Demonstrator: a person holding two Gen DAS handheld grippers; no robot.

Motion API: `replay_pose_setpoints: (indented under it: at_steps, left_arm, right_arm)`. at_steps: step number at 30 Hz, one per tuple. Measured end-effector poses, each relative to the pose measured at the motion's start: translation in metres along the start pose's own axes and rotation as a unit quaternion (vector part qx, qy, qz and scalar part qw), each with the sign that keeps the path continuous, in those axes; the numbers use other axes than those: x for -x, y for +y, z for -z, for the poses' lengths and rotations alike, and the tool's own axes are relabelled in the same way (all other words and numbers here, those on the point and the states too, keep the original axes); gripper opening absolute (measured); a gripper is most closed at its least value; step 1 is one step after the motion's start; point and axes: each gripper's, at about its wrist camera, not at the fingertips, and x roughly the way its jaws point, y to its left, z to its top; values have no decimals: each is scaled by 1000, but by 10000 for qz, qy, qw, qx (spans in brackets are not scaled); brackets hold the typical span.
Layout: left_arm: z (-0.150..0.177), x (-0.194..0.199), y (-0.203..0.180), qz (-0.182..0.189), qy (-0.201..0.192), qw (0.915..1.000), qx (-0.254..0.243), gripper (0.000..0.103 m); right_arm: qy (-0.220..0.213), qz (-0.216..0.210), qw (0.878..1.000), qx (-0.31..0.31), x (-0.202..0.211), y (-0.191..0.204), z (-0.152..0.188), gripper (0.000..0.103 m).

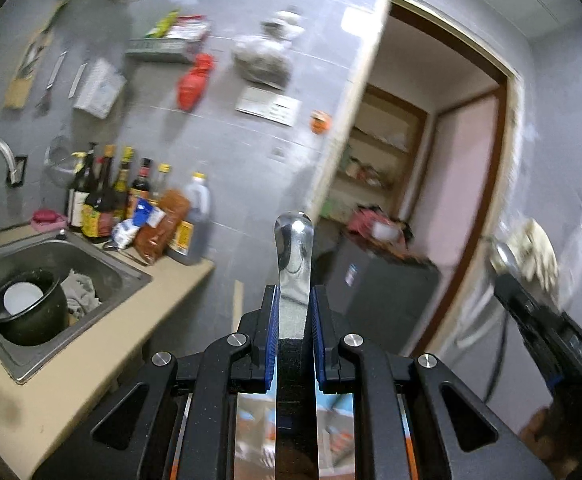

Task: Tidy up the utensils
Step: 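Lift the knife and spoon and carry them over the white holder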

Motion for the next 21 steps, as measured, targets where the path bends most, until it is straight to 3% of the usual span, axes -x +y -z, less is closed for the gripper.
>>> replay_pose_setpoints:
  at_steps: [8, 14, 21]
  left_arm:
    - [6, -19, 48, -42, -213, 9986, 473, 12]
    - [15, -29, 51, -10, -207, 9975, 676, 12]
    - [30, -35, 46, -59, -330, 9984, 459, 12]
  right_arm:
    - [-97, -33, 9994, -319, -28, -9, 27, 4]
    - [48, -36, 9995, -301, -41, -8, 47, 4]
    - [344, 50, 9994, -47, -47, -3, 71, 4]
